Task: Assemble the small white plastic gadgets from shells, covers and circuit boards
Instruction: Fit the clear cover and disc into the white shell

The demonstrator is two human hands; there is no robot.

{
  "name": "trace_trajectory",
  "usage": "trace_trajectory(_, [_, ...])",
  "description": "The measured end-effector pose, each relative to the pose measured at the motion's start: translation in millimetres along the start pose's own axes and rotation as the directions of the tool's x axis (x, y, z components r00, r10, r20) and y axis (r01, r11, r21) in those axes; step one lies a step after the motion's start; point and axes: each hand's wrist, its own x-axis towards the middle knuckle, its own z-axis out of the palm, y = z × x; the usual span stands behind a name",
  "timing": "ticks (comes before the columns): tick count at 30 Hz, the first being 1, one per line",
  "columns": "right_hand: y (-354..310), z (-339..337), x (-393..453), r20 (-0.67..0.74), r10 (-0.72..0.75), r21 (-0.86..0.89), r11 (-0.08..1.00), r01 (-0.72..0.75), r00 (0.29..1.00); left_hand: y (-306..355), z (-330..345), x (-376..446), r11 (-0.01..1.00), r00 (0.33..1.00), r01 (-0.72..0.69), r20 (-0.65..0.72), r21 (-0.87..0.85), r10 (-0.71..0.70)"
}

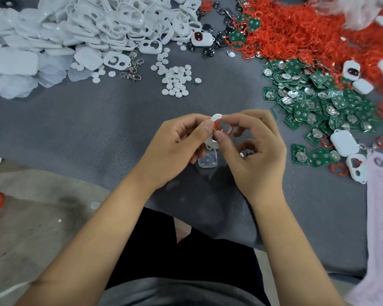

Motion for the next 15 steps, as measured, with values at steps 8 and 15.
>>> trace_trajectory(8, [2.0,-7.0,0.6,0.049,0.054,0.048,0.997,-0.056,0.997,2.6,-4.8,0.0,1.000,0.997,0.010,0.081,-0.017,-0.008])
trace_trajectory(15, [0.6,-5.4,3.2,0.001,0.039,0.088,0.995,-0.039,0.999,2.6,-3.2,1.1,0.996,0.996,-0.018,0.083,-0.084,0.025])
